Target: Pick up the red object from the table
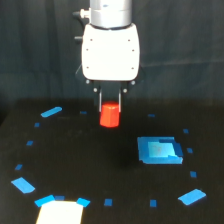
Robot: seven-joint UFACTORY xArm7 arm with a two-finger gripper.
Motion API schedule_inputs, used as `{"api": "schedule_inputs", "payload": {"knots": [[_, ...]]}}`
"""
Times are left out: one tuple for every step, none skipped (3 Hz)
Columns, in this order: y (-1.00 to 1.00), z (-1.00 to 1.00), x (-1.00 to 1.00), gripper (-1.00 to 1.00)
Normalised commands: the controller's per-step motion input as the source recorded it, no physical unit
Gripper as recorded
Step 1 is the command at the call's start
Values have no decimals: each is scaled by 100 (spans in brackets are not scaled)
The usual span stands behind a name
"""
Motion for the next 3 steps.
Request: {"api": "schedule_inputs", "payload": {"knots": [[27,30,-7,-100],[35,-1,-9,-100],[24,11,13,-100]]}}
